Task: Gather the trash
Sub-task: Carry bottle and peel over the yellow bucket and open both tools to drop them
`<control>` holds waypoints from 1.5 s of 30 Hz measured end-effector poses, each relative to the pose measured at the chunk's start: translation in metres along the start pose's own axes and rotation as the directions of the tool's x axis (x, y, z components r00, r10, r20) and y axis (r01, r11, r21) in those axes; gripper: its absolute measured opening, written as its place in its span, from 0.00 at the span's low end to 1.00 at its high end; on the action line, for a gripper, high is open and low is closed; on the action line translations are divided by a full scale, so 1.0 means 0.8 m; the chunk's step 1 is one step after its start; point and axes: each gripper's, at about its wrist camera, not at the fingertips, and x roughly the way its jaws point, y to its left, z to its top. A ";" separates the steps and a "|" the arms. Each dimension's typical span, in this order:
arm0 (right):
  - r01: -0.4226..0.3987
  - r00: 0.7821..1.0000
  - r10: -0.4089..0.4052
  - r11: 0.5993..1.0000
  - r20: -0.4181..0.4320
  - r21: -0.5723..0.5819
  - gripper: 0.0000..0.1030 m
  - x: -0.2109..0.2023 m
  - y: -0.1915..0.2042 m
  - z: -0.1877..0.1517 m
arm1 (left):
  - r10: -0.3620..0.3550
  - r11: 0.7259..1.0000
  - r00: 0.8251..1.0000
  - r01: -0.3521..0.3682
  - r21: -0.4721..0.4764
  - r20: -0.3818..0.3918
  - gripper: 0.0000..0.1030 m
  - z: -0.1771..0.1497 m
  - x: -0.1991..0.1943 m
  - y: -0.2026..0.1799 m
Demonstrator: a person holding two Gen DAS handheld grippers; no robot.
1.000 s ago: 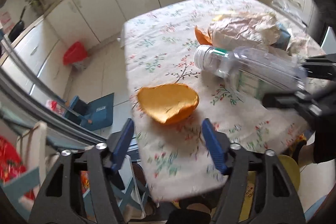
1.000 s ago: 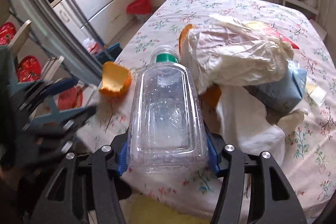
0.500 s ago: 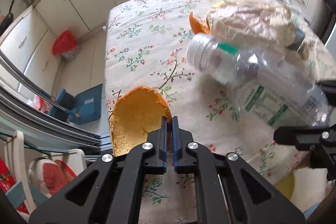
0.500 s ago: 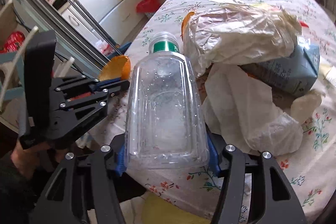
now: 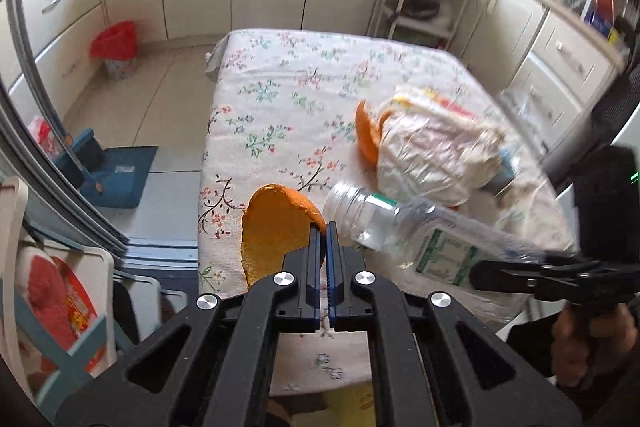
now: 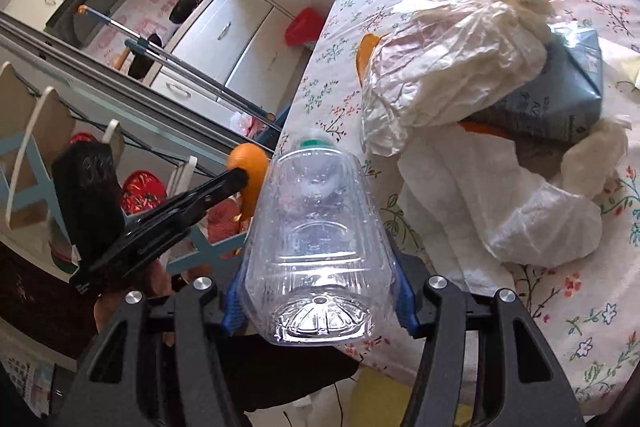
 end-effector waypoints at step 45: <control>0.288 0.954 -0.289 0.957 -0.080 -0.021 0.62 -0.049 -0.034 -0.195 | -0.226 0.971 0.952 0.236 0.026 -0.206 0.02 -0.247 -0.071 -0.140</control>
